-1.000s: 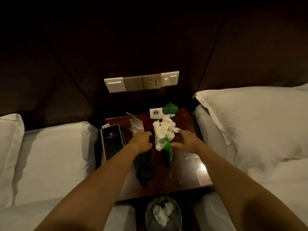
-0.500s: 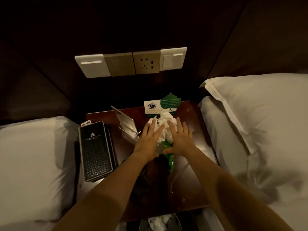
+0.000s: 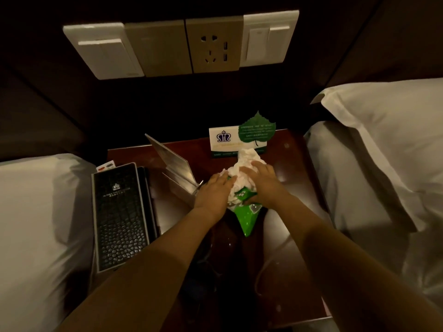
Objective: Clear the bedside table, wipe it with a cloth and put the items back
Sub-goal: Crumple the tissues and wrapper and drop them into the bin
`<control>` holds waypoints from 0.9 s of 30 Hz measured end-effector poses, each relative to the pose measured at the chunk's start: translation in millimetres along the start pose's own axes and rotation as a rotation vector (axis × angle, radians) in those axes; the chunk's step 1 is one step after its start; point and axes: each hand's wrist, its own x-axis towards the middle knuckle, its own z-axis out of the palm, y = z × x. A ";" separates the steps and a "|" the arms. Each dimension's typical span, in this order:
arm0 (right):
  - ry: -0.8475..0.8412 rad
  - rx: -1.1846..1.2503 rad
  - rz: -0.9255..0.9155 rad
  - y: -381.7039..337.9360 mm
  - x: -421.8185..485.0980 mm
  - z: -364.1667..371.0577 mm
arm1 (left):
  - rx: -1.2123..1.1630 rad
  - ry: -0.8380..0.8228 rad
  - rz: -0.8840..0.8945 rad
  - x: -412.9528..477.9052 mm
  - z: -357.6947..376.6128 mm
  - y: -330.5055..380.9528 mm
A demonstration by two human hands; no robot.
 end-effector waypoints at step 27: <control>0.233 0.203 0.020 -15.0 -67.5 19.1 | -0.137 0.321 -0.059 -58.5 16.1 42.7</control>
